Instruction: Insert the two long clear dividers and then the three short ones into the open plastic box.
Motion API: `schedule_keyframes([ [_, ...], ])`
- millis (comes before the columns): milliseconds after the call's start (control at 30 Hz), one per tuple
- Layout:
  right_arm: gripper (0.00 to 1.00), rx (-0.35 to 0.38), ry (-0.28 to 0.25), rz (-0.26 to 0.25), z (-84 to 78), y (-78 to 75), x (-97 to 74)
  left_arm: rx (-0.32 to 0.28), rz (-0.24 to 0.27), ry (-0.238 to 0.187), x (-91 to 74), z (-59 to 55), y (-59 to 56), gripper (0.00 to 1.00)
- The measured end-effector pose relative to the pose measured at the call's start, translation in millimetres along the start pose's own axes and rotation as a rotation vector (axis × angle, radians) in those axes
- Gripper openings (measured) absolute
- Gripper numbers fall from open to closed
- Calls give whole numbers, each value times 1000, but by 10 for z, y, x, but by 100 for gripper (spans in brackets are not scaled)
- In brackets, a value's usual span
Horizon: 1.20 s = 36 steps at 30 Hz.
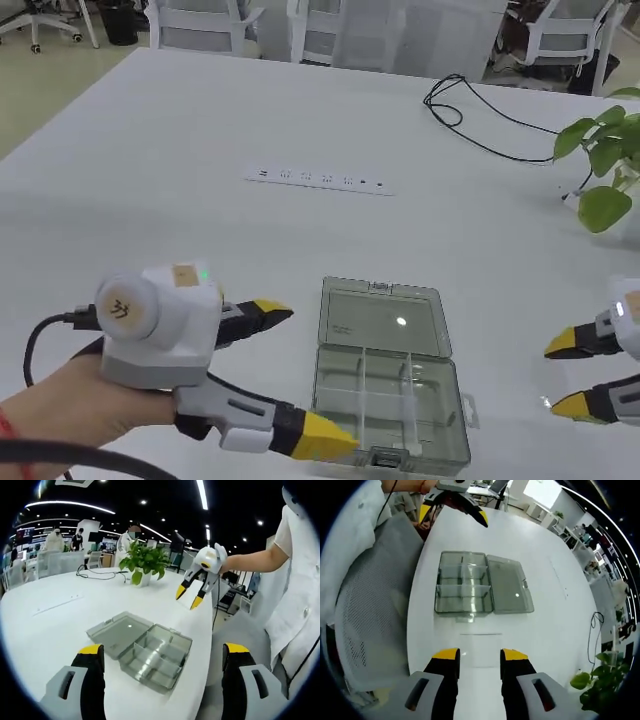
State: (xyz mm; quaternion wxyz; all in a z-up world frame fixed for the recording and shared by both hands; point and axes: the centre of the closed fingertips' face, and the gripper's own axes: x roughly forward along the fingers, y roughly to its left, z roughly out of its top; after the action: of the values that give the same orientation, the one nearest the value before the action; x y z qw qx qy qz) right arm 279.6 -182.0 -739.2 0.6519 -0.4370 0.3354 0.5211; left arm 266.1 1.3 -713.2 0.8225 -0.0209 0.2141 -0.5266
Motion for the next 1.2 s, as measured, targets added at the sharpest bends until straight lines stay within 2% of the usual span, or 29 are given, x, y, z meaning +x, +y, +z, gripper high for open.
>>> schedule_keyframes([
  [133, 33, -19, -28, -14, 126, -35, -39, -34, -8, 5, 87, 63, -60, 98],
  [233, 33, -36, -47, -22, 207, -75, -39, -82, -29, -19, 168, 151, -123, 95],
  [367, 33, -60, -59, -33, 356, -67, -73, -241, -49, -73, 294, 325, -188, 87],
  [400, 33, -64, -61, -35, 397, -51, -85, -280, -68, -86, 329, 371, -221, 85],
  [467, 33, -73, -67, -41, 417, -81, -76, -342, -67, -101, 392, 424, -227, 82],
  [500, 33, -78, -71, -44, 467, -69, -90, -348, -79, -104, 413, 440, -251, 78],
  [600, 33, -81, -82, -45, 602, -14, -126, -421, -110, -82, 494, 445, -346, 71],
  [700, 33, -94, -87, -47, 690, 24, -147, -421, -117, -89, 568, 460, -390, 65],
  [767, 33, -95, -92, -46, 753, 50, -162, -465, -131, -64, 615, 430, -449, 60],
  [933, 33, -106, -101, -40, 864, 131, -169, -545, -152, -84, 706, 464, -533, 48],
  [1067, 33, -110, -107, -36, 941, 174, -190, -580, -159, -80, 762, 446, -571, 38],
  [1200, 33, -105, -114, -33, 991, 199, -200, -592, -162, -70, 792, 420, -606, 34],
])
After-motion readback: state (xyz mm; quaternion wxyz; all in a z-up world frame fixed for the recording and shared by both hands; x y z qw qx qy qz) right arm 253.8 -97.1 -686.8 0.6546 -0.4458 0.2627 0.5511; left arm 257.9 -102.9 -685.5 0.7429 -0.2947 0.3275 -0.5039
